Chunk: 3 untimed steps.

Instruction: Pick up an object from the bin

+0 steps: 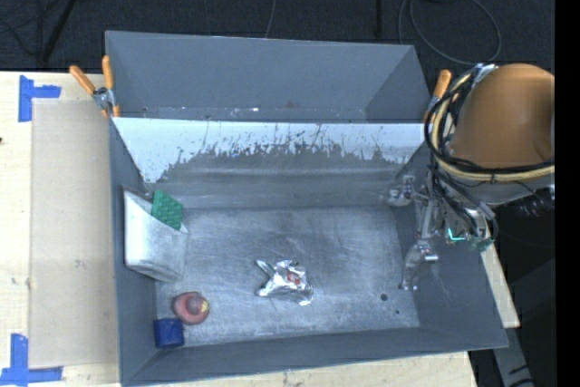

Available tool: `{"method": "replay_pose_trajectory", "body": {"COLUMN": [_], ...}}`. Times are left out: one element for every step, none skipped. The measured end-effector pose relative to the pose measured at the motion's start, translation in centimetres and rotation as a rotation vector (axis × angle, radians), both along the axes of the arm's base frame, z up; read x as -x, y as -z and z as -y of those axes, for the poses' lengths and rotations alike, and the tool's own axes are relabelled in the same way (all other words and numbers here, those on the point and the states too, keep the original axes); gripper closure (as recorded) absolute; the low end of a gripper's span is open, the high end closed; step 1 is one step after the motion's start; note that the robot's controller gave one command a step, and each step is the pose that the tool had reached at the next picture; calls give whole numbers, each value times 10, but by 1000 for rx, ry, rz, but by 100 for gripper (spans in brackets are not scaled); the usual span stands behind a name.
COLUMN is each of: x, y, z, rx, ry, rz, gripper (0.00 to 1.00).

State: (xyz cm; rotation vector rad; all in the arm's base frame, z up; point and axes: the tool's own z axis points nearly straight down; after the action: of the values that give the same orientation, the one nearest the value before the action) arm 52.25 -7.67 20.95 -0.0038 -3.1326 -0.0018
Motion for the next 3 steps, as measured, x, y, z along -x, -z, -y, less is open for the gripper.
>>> {"method": "replay_pose_trajectory", "body": {"x": [36,-36,-97], "y": [136,109,109], "z": [61,-27,-90], "rx": [7,-3,-4], "ry": [-319,-574,-327], "rz": [43,14,14], "gripper": [0,0,0]}}
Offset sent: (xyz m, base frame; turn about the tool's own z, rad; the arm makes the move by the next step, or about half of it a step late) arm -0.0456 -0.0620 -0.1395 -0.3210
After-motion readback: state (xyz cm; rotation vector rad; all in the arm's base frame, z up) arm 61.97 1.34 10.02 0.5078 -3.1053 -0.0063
